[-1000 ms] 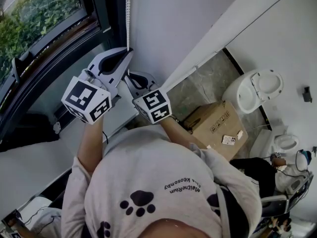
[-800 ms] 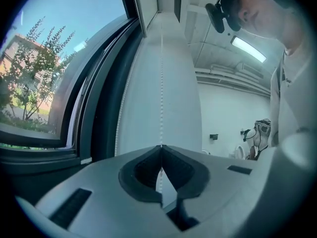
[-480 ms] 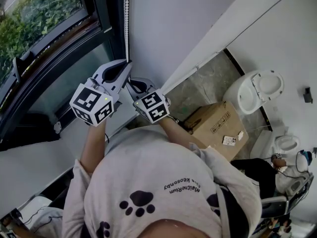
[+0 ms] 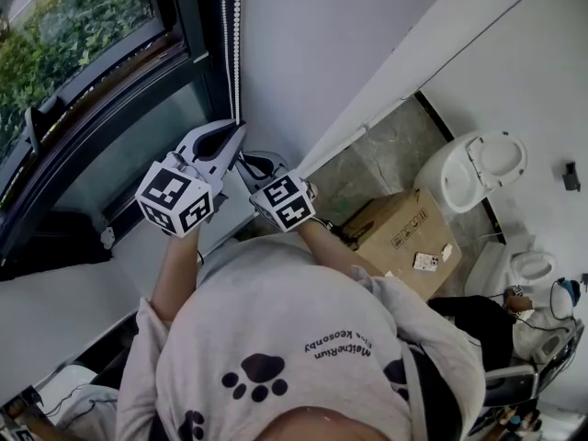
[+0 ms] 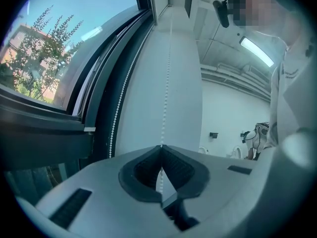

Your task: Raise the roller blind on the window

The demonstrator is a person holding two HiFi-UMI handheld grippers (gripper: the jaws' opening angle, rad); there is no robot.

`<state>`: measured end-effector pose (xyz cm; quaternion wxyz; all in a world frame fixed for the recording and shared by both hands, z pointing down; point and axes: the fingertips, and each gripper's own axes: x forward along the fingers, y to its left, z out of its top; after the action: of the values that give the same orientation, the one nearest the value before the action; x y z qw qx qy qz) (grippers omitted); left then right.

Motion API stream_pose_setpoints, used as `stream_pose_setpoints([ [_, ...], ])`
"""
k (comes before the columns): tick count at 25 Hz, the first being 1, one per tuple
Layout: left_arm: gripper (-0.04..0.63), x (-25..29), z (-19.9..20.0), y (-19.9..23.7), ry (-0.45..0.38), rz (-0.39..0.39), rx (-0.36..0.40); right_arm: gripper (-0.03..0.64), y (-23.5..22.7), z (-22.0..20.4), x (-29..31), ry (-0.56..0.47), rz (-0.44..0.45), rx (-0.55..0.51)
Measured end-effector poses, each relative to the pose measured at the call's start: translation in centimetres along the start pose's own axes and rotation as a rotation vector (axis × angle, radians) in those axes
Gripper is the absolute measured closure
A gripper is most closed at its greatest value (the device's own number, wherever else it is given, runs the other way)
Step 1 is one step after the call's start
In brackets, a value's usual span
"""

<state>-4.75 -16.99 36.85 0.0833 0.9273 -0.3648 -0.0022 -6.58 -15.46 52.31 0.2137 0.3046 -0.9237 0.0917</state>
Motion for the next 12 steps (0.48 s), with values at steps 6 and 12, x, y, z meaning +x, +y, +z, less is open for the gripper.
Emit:
stream_pose_setpoints([
  [6,0.584,-0.2,0.0,0.3,-0.008,0.003,-0.004,0.512,-0.5,2.8,-3.3,-0.071,0.001,0.052],
  [12,0.584,-0.2,0.1,0.1,-0.015,-0.005,-0.002,0.509,-1.1,9.5,-8.6,-0.235,-0.047,0.04],
])
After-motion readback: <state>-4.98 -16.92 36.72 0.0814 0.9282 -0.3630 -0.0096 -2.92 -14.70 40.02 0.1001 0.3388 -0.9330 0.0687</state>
